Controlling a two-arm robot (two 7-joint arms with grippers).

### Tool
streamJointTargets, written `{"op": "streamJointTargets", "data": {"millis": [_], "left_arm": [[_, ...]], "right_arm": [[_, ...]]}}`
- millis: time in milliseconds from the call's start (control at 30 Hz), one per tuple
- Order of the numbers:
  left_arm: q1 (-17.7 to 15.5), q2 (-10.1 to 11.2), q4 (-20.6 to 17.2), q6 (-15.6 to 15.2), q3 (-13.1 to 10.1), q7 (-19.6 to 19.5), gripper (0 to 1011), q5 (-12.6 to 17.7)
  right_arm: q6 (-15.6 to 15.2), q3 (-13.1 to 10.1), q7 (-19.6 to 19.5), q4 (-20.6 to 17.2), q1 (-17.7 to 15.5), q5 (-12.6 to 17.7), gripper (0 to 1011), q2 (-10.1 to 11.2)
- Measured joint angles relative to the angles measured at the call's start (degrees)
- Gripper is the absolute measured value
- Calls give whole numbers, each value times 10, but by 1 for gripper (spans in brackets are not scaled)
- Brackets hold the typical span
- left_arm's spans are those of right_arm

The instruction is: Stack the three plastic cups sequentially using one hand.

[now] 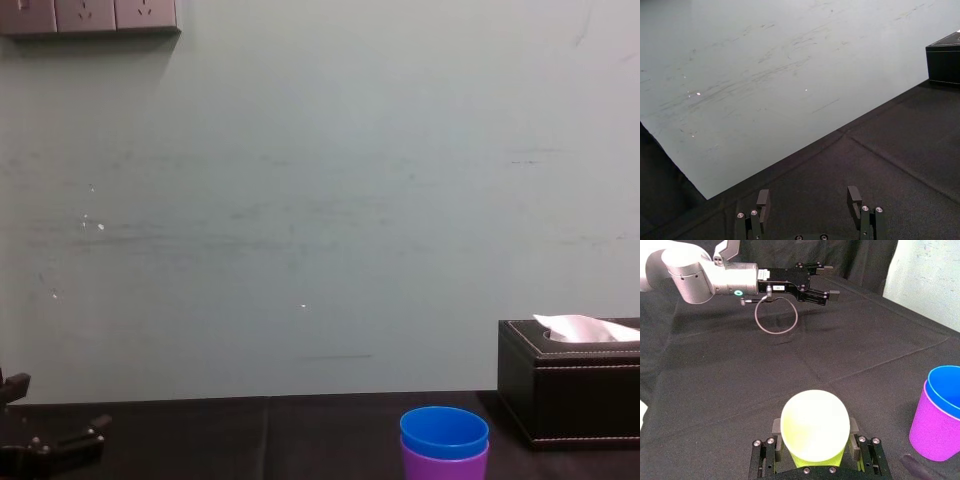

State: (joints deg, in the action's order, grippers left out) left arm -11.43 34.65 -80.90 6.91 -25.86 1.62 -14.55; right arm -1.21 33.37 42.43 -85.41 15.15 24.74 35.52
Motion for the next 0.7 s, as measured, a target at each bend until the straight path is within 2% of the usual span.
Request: {"op": "streamJointTargets", "data": {"millis": [333,500,533,600,700], "left_arm": [[0,0,0,0,0,0,1010,0],[0,0,0,0,0,0,1010,0],[0,0,0,0,0,0,1010,0],[0,0,0,0,0,0,1010,0],[0,0,0,0,0,0,1010,0]], "right_arm": [[-3,-9,-5,-27,-8,16,747,16],[-45,-24,-19,-64,-14,41,748,37],[-45,-24,-19,-64,-14,41,747,37],[-67,-34,-24,-84,-16,59,748,50],[-81,-41,-27,-98,-17,74,747,60]]}}
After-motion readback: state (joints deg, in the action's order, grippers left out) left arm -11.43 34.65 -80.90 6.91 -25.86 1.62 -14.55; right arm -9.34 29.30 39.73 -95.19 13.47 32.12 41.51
